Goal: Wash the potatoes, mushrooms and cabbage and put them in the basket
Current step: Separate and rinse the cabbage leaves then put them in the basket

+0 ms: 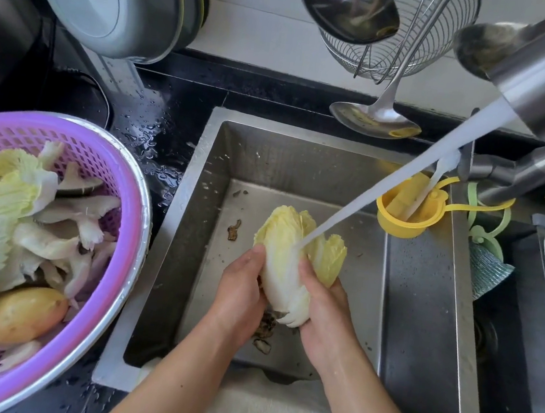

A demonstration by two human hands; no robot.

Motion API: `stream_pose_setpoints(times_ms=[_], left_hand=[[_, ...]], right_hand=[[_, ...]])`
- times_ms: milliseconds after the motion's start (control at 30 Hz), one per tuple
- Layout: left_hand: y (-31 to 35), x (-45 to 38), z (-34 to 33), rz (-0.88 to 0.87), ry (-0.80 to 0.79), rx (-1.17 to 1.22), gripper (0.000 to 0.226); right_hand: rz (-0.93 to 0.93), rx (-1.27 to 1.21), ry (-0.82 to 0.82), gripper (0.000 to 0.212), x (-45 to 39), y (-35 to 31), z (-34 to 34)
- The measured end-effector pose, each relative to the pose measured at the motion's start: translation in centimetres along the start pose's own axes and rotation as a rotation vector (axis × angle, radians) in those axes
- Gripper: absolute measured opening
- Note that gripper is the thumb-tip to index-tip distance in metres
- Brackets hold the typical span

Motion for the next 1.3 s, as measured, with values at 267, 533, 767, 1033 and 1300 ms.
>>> stream_pose_setpoints(times_ms=[267, 533, 767, 1033, 1300], left_hand=[[-0.2, -0.1, 0.1, -0.127, 0.075, -0.297, 0.032], [0.0, 0.0, 1.0, -0.144, 0.265, -0.457, 0.028], [-0.4, 0.2, -0.2, 0.186, -0.067, 0.131, 0.050], [-0.6, -0.2, -0.3, 0.005, -0.068, -0.054, 0.060], [-0.5, -0.7, 0.7, -0.107, 0.100, 0.046, 0.057]], right_hand=[[0.063, 0.089, 0.011, 0.052, -0.1, 0.7, 0.3], [0.115, 0.182, 0.041, 0.058, 0.0, 1.0, 0.4], [0.152, 0.313, -0.018, 0.032, 0.2, -0.6, -0.2], [0.292, 0.446, 0.183, 0.034, -0.2, -1.4, 0.0], [0.311, 0.459, 0.367, 0.048, -0.4, -1.5, 0.6]])
Point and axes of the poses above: each hand's wrist, its own x-axis away from the middle knuckle, its own z-axis out of the back of the hand, y = z × x, the point moved 4 cm from there along -x, towards the middle knuckle, and after that the axes turned 3 degrees about z, right-handed, at the moved point
